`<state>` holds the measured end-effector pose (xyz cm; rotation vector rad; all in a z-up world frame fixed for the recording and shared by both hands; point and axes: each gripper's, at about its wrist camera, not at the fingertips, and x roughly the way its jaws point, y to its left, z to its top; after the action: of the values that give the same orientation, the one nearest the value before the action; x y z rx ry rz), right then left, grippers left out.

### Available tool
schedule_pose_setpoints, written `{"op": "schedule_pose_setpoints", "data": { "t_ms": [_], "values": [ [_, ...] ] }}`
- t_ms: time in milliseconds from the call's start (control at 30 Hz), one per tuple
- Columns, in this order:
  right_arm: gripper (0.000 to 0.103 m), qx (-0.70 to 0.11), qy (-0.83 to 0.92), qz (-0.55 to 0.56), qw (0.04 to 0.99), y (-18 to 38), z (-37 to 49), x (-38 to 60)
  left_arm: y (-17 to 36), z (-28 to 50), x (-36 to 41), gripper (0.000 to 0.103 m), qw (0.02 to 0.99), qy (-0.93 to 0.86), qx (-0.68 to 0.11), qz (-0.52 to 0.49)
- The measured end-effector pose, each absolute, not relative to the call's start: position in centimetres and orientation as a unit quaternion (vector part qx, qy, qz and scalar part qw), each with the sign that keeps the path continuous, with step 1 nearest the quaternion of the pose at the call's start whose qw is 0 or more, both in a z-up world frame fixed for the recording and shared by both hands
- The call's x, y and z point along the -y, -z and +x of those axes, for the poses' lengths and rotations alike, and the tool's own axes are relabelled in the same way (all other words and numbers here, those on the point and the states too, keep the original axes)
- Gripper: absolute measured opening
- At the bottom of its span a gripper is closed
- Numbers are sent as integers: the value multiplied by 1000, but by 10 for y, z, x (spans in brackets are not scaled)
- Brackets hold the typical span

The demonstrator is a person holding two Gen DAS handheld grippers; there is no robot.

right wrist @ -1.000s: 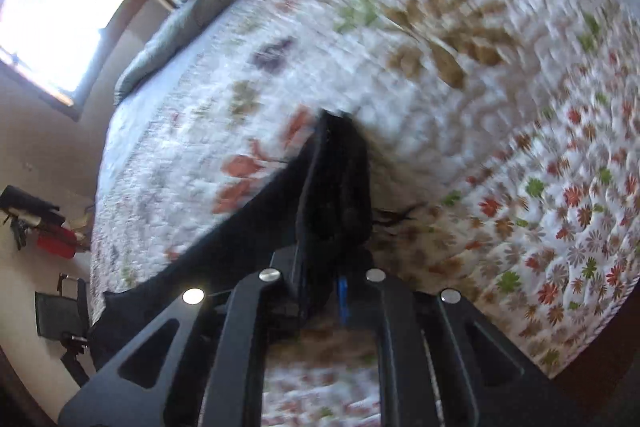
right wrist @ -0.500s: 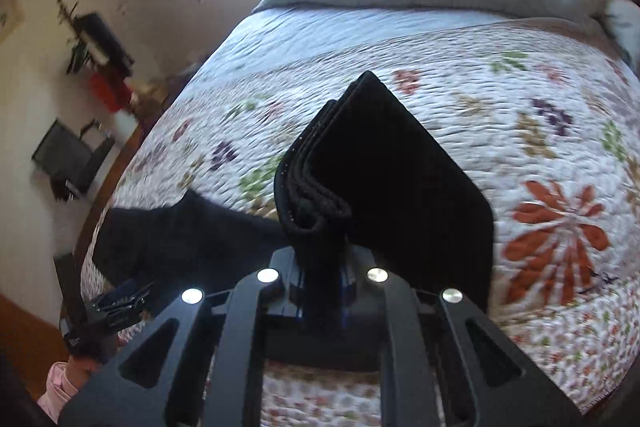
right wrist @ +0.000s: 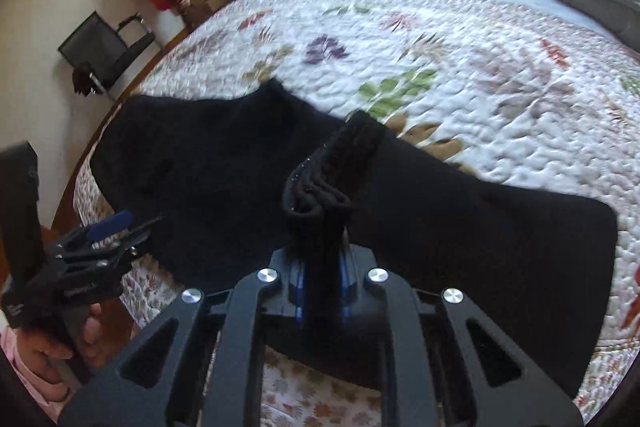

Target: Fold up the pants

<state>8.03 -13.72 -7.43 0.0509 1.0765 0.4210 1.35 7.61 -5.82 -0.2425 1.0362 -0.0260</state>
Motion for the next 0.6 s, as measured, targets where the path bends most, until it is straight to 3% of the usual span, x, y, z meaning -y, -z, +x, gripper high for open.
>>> {"op": "schedule_pose_setpoints", "data": {
  "t_ms": [33,100,300,467,600],
  "values": [
    [29,-518,-208,25,829,81,81,133,59,14,-75,99,861,14,-495,-117],
    [49,-543,-236,48,804,94,79,131,60,15,-73,99,859,18,-497,-121],
    [53,-533,-260,144,792,74,59,187,62,23,-52,99,843,64,-513,-152],
    [66,-498,-146,184,835,45,41,274,74,38,-9,99,820,99,-546,-141],
    [68,-512,-76,188,834,55,28,332,89,46,15,99,805,109,-567,-134]
  ]
}}
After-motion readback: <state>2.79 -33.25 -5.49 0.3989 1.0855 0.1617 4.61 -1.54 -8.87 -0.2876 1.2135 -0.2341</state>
